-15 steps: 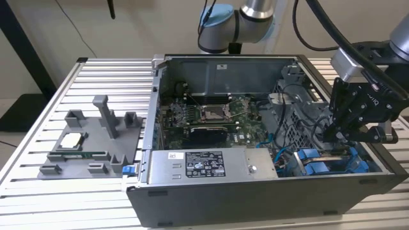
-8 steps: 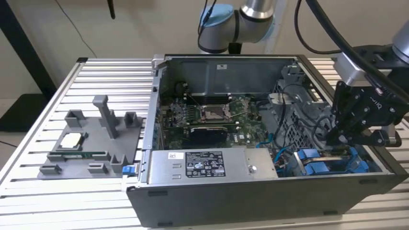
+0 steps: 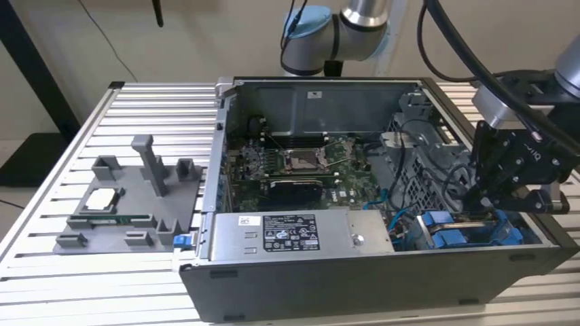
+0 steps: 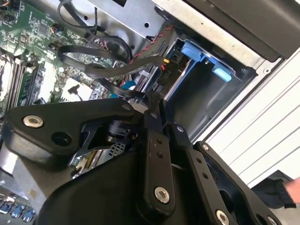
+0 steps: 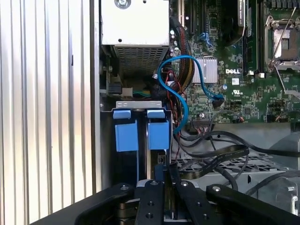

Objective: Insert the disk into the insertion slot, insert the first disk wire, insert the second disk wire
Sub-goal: 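Insert the second disk wire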

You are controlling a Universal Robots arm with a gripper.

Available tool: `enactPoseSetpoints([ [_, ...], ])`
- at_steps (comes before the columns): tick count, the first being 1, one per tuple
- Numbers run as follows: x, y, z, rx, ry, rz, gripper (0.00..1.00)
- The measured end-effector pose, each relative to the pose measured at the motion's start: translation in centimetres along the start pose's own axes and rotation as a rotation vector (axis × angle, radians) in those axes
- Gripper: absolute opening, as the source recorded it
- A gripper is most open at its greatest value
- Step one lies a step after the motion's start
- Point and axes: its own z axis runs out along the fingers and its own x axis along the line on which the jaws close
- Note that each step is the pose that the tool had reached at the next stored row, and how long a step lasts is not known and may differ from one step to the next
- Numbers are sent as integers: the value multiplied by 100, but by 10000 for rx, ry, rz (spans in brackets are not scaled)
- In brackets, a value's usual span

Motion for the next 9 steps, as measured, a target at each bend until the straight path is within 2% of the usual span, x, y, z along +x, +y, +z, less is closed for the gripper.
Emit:
enactPoseSetpoints([
  [9,4,-2,43,131,-5,-12,16],
])
